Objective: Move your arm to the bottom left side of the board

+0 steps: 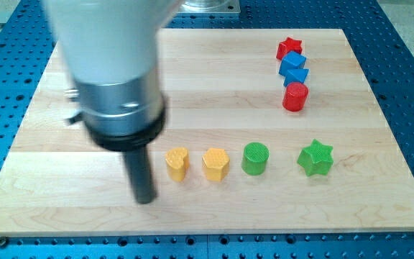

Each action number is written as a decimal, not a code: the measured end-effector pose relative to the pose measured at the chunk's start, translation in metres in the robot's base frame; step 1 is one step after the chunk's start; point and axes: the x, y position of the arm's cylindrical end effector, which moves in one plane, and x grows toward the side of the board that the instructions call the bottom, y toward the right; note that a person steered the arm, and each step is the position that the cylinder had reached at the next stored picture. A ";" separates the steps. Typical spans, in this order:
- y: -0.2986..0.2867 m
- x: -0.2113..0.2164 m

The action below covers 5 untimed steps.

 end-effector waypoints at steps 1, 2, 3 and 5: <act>-0.073 0.006; -0.110 0.001; -0.112 -0.033; -0.076 -0.001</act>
